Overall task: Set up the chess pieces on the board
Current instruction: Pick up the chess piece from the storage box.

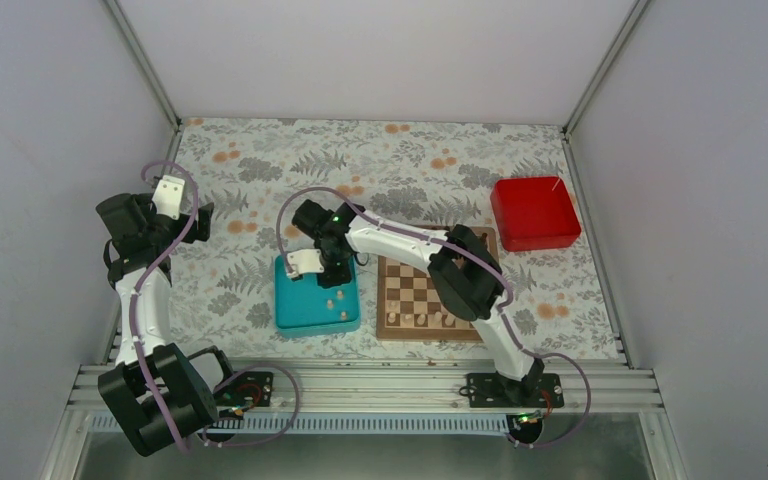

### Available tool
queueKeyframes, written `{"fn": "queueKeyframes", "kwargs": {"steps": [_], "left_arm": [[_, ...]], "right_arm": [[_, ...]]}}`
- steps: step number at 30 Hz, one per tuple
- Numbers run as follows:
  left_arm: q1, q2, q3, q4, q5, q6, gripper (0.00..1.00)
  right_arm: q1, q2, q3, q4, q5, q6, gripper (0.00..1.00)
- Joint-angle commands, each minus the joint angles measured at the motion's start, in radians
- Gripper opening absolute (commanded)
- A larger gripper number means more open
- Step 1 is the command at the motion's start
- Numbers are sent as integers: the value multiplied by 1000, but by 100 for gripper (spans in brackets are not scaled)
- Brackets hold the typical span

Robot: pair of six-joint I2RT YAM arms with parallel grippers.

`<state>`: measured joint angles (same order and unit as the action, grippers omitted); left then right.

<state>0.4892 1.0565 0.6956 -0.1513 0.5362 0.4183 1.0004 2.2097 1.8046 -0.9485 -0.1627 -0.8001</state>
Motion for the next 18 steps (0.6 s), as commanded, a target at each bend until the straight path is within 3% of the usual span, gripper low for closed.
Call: {"fn": "queueKeyframes", "kwargs": {"steps": [1, 13, 18], "left_arm": [[6, 5, 6, 17, 34, 8, 100], [8, -1, 6, 12, 40, 10, 100], [9, -4, 10, 5, 41, 10, 100]], "right_arm": [[7, 30, 1, 18, -19, -15, 35], [7, 46, -3, 24, -9, -14, 28], [7, 50, -3, 26, -23, -12, 15]]}}
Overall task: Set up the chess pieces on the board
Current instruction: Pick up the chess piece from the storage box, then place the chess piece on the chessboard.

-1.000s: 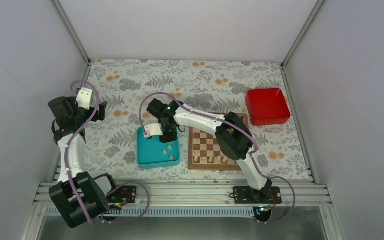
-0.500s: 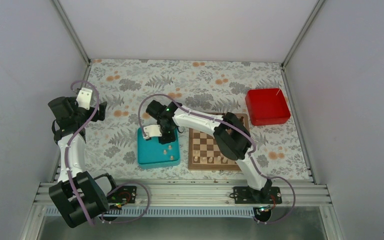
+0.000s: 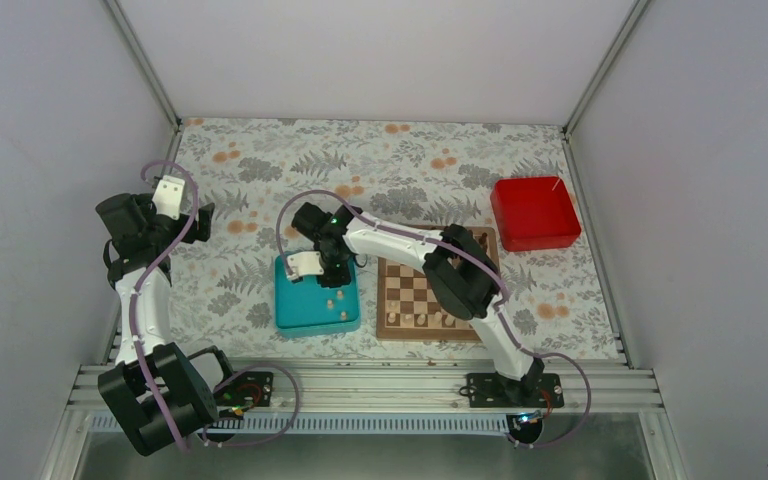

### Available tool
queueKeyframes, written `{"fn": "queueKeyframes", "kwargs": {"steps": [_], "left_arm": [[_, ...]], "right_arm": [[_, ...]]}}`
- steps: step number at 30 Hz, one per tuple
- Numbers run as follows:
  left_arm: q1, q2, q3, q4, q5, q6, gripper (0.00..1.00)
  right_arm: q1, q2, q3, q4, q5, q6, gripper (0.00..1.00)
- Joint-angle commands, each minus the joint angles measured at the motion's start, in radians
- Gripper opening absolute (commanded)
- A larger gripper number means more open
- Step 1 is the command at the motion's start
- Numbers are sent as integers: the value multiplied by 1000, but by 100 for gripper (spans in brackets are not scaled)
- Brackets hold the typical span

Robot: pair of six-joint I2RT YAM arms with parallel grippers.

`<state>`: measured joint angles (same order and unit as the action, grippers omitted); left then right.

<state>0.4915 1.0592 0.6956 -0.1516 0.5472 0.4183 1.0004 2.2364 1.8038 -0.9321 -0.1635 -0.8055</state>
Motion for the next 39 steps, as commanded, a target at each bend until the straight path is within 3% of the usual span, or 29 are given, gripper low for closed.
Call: {"fn": "queueKeyframes", "kwargs": {"steps": [1, 7, 13, 16, 27, 33, 39], "left_arm": [[7, -8, 10, 6, 30, 10, 100], [8, -16, 12, 3, 27, 7, 100], [10, -26, 12, 3, 24, 7, 100], [11, -30, 11, 4, 19, 5, 100], [12, -40, 21, -3, 14, 4, 100], [12, -44, 15, 12, -14, 0, 100], [13, -38, 16, 12, -19, 2, 100]], "right_arm": [[6, 20, -2, 10, -23, -6, 12], [3, -58, -1, 10, -38, 5, 6], [-61, -264, -49, -44, -30, 26, 6], [-130, -416, -168, -42, -15, 38, 7], [-574, -941, -747, -18, -29, -23, 7], [-655, -1110, -939, -42, 3, -80, 7], [-671, -1162, -1053, -47, 9, -106, 7]]}}
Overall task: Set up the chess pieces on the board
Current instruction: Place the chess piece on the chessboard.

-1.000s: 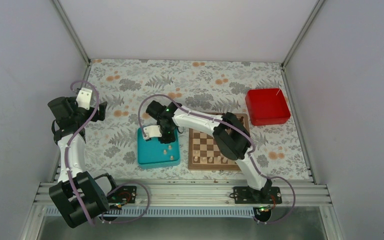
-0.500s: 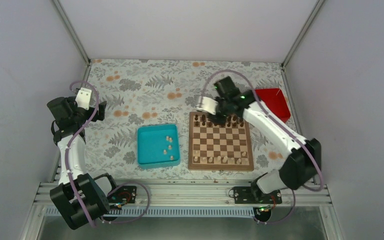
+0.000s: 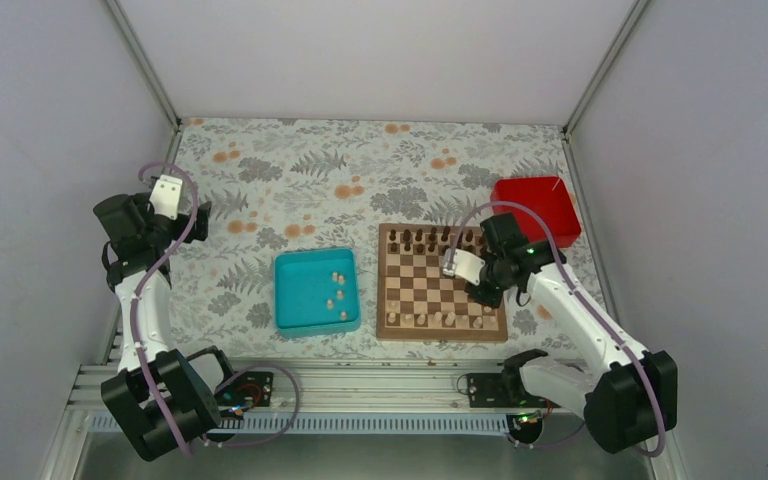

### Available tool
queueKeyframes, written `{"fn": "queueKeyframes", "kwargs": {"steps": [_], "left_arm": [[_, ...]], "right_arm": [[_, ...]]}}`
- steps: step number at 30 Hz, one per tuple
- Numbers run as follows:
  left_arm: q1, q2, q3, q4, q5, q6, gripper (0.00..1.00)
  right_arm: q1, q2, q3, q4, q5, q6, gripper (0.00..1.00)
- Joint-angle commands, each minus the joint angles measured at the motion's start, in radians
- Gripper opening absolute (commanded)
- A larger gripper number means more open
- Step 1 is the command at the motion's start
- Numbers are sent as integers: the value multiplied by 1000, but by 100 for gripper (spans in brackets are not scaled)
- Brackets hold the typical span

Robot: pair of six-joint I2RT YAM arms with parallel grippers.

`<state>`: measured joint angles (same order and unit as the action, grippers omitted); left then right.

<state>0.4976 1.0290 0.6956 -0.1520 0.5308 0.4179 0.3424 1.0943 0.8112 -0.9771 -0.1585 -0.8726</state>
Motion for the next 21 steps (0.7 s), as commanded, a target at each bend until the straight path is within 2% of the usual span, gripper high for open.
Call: {"fn": "queueKeyframes", "kwargs": {"steps": [1, 6, 21], "left_arm": [[7, -7, 18, 11, -4, 2, 100], [6, -14, 17, 11, -15, 2, 100], [7, -5, 13, 14, -20, 3, 100]], "right_arm": [[-13, -20, -76, 6, 10, -41, 6], [-17, -17, -143, 51, 17, -49, 6], [-32, -3, -181, 109, 1, -39, 6]]}}
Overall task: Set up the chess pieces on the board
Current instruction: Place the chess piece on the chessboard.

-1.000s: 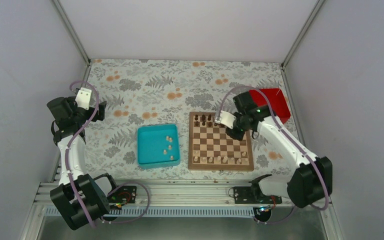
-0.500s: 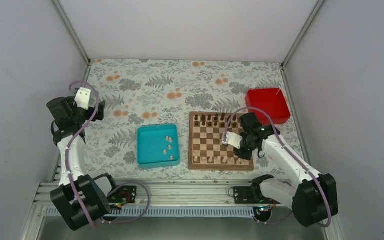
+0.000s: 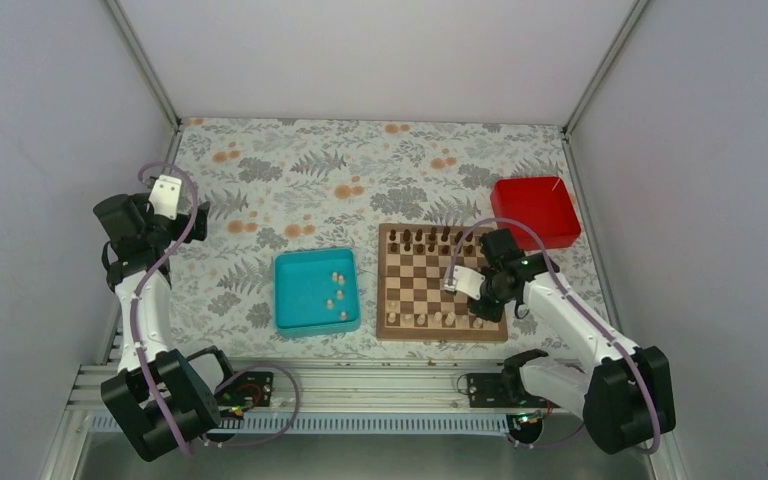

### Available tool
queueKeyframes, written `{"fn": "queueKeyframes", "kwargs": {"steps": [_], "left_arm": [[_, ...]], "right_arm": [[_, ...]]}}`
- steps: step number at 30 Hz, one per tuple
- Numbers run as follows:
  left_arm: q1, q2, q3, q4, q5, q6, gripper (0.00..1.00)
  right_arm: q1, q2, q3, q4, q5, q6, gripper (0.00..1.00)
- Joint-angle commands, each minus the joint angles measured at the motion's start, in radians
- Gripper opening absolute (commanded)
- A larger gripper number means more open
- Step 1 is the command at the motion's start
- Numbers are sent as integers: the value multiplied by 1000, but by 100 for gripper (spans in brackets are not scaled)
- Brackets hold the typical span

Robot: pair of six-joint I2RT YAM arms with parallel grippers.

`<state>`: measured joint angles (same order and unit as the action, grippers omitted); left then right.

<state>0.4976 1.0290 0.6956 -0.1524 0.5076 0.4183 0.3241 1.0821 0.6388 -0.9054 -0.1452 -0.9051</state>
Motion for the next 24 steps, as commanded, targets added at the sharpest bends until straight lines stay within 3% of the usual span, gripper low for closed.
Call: {"fn": "queueKeyframes", "kwargs": {"steps": [1, 24], "left_arm": [[7, -4, 14, 14, 3, 3, 100], [6, 3, 12, 18, 6, 5, 100]], "right_arm": [[-15, 12, -8, 41, -13, -5, 6], [-56, 45, 15, -20, -38, -47, 5]]}}
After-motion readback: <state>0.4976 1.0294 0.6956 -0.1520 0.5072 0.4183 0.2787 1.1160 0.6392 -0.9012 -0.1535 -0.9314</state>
